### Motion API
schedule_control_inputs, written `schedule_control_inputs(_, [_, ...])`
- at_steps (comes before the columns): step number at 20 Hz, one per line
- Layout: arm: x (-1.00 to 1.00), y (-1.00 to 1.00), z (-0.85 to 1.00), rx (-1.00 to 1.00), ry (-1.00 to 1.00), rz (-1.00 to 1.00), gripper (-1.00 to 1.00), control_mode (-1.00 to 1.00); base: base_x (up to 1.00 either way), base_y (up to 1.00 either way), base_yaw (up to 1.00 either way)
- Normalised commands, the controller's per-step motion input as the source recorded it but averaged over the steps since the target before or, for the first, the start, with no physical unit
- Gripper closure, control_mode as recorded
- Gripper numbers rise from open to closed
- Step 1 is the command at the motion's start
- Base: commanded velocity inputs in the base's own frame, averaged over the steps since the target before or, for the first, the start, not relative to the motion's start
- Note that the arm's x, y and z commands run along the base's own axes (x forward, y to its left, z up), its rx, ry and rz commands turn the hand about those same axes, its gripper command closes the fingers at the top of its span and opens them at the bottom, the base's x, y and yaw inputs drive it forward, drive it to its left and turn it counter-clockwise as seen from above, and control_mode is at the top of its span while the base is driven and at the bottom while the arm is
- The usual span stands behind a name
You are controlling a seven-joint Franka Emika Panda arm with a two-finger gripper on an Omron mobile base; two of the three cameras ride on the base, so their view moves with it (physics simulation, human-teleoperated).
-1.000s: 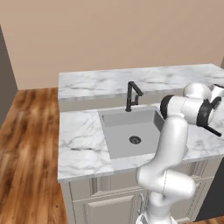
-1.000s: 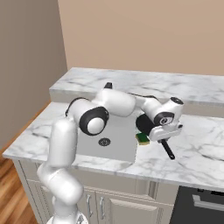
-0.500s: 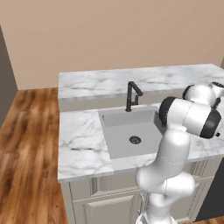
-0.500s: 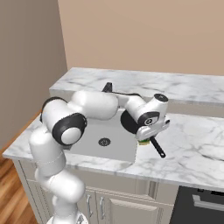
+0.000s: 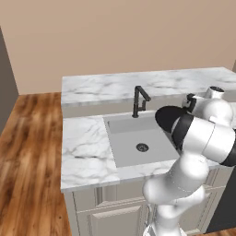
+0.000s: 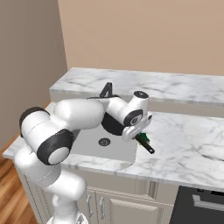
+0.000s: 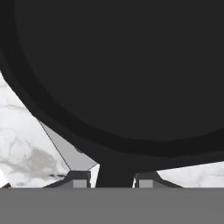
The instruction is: Pick the pan and sponge and place them into the sink. Then turn on the water.
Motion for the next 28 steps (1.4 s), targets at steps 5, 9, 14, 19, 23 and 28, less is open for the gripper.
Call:
schedule_control_inputs(5, [0.00, 0.59, 0.13, -0.05, 0.05, 0.24, 1.00, -1.00, 0.00, 0.00, 0.00])
schedule_control_inputs(9, [0.00, 0.68, -0.01, -0.04, 0.12, 0.24, 1.00, -1.00, 0.00, 0.00, 0.00])
schedule_control_inputs(14, [0.00, 0.48, -0.08, -0.07, 0.11, 0.20, 1.00, -1.00, 0.00, 0.00, 0.00])
schedule_control_inputs(19, [0.08, 0.24, -0.30, -0.10, 0.10, 0.12, 1.00, -1.00, 0.00, 0.00, 0.00])
schedule_control_inputs(23, [0.14, 0.11, -0.41, -0.12, 0.06, 0.07, 1.00, -1.00, 0.00, 0.00, 0.00])
schedule_control_inputs(28, [0.06, 0.23, -0.35, -0.10, 0.01, 0.03, 1.00, -1.00, 0.00, 0.00, 0.00])
